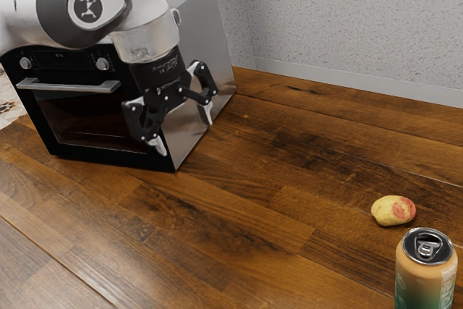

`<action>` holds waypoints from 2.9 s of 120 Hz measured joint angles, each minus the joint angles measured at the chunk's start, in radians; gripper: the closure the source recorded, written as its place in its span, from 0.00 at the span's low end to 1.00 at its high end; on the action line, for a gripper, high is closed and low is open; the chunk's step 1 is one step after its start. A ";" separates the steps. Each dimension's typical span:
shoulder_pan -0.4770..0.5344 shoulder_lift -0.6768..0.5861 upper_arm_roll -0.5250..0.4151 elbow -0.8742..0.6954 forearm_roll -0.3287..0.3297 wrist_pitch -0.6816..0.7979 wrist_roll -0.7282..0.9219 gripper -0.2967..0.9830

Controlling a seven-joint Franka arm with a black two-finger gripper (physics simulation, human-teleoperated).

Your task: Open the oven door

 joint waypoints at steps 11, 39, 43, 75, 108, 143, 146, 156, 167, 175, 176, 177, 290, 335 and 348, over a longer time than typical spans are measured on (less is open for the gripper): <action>-0.028 -0.018 -0.013 -0.002 -0.006 0.020 -0.127 0.23; 0.120 -0.159 -0.052 -0.080 0.032 0.106 -0.374 0.23; 0.175 -0.193 -0.069 -0.112 0.036 0.133 -0.402 0.23; 0.380 -0.286 -0.088 -0.342 0.043 0.441 -0.537 0.23; 0.640 -0.196 -0.206 -0.328 0.043 0.566 -0.515 0.23; 0.640 -0.125 -0.221 -0.257 0.058 0.615 -0.458 0.23; 0.629 -0.118 -0.221 -0.255 0.057 0.616 -0.455 0.23; 0.592 -0.087 -0.221 -0.250 0.054 0.621 -0.444 0.23; 0.586 -0.073 -0.205 -0.249 0.057 0.624 -0.433 0.23; 0.622 -0.082 -0.195 -0.256 0.057 0.626 -0.424 0.23; 0.628 -0.088 -0.196 -0.260 0.057 0.626 -0.423 0.23; 0.634 -0.096 -0.197 -0.265 0.057 0.626 -0.422 0.23; 0.895 0.072 -0.266 -0.172 0.056 0.694 -0.245 0.23; 0.879 0.128 -0.264 -0.157 0.035 0.716 -0.202 0.23; 0.890 0.133 -0.264 -0.179 0.018 0.718 -0.195 0.23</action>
